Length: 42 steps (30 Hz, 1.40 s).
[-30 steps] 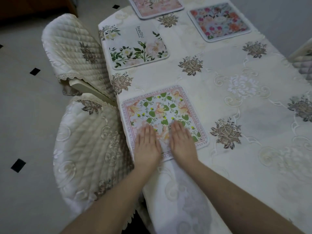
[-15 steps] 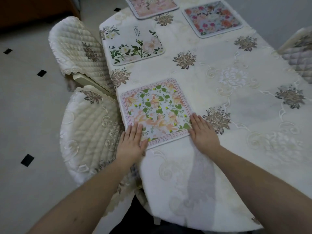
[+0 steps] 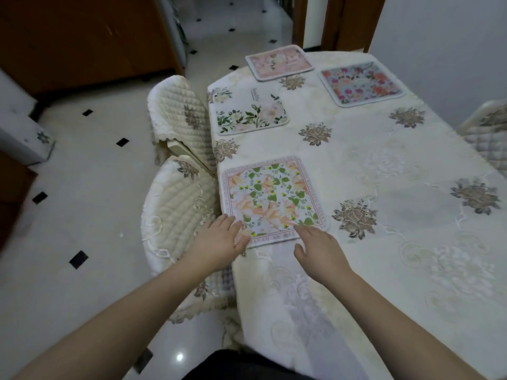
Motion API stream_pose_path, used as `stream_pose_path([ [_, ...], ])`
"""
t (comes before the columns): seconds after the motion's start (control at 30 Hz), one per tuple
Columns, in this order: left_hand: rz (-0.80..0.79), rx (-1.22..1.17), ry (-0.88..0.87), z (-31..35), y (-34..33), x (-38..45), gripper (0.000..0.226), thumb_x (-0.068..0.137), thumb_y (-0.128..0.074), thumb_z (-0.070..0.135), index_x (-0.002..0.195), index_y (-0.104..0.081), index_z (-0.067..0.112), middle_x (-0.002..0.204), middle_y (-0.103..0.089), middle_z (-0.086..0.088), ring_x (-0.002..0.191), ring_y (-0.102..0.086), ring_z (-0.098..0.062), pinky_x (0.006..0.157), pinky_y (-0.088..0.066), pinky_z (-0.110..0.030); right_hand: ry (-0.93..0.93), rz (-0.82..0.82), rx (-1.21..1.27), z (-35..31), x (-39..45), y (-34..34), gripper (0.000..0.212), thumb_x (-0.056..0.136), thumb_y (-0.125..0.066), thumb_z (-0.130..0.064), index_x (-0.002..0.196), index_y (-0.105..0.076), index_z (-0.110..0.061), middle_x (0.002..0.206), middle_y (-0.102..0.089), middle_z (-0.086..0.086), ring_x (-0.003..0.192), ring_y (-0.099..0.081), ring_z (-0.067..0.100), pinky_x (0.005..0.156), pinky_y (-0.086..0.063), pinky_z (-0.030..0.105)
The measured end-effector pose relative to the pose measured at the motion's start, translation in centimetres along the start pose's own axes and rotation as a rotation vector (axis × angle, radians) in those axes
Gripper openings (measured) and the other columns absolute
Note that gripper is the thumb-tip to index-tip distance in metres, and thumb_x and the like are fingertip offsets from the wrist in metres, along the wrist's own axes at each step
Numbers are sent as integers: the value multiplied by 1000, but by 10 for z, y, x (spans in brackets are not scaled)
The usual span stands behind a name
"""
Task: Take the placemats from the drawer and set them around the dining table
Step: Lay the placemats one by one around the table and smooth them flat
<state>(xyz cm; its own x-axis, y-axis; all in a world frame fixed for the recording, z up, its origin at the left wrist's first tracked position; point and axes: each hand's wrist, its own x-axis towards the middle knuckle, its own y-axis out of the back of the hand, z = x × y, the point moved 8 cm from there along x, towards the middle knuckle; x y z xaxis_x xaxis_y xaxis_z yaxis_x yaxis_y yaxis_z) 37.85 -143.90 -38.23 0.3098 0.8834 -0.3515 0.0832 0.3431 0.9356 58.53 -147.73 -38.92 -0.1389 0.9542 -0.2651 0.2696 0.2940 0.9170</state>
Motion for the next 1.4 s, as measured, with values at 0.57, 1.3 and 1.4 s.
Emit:
stream_pose_path([
  [0.57, 246, -23, 136, -115, 67, -144, 89, 79, 13, 51, 152, -31, 25, 160, -29, 0, 148, -21, -16, 119, -10, -39, 97, 67, -174, -191, -15, 21, 63, 97, -7, -48, 153, -26, -26, 160, -28, -3, 146, -25, 17, 118, -18, 38],
  [1.3, 313, -147, 490, -400, -15, -353, 69, 90, -19, 56, 135, -58, 21, 142, -55, -2, 135, -47, -24, 110, -34, -48, 475, 144, -368, -526, -39, -80, 58, 82, -41, -54, 121, -68, -20, 120, -69, 6, 110, -66, 26, 95, -50, 45],
  [1.4, 309, -88, 523, -416, -19, -350, 55, 91, -33, 47, 121, -69, 18, 128, -66, -4, 120, -62, -27, 97, -47, -51, 478, 143, -365, -535, -22, -85, 57, 84, -39, -53, 118, -70, -19, 118, -70, 8, 109, -66, 27, 94, -51, 45],
])
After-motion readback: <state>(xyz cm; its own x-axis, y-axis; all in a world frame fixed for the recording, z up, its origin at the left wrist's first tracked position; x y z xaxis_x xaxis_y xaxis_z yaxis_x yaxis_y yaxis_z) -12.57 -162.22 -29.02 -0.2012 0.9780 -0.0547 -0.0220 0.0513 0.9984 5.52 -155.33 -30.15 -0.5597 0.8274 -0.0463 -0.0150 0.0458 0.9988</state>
